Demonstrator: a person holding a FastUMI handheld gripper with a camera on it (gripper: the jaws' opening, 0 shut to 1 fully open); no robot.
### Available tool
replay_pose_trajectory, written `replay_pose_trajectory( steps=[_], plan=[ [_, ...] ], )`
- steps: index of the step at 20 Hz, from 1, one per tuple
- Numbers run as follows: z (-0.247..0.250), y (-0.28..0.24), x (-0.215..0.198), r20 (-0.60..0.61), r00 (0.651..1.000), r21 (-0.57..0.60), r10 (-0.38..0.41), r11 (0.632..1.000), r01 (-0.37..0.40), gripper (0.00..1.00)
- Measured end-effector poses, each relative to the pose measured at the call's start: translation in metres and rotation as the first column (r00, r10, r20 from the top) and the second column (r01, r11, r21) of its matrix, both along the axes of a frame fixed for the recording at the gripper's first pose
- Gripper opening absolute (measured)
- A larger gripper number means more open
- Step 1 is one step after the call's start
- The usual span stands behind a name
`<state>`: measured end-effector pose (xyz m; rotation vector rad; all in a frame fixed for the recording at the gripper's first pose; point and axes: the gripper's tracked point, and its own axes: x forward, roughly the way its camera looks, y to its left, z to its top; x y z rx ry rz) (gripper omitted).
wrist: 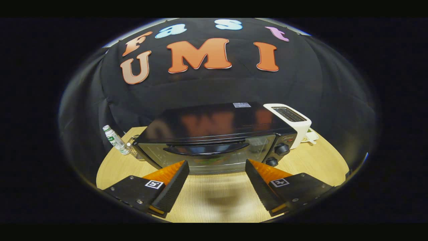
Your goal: Open the toaster oven, put the food inside, and close the toaster oven door.
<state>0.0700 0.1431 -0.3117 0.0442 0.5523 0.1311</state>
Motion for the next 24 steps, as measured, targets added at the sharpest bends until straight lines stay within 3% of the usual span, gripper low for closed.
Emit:
replay_pose_trajectory(
  steps=[10, 15, 20, 24],
  plan=[
    [0.127, -0.073, -0.021, 0.212, 0.976, -0.035, -0.039, 0.998, 0.048, 1.00],
    [0.190, -0.106, -0.036, 0.332, 0.942, -0.048, -0.058, 0.996, 0.078, 0.99],
    [0.246, -0.123, -0.054, 0.393, 0.919, -0.008, -0.034, 0.999, 0.040, 1.00],
    [0.291, -0.146, -0.063, 0.466, 0.883, -0.019, -0.056, 0.997, 0.073, 1.00]
  ],
)
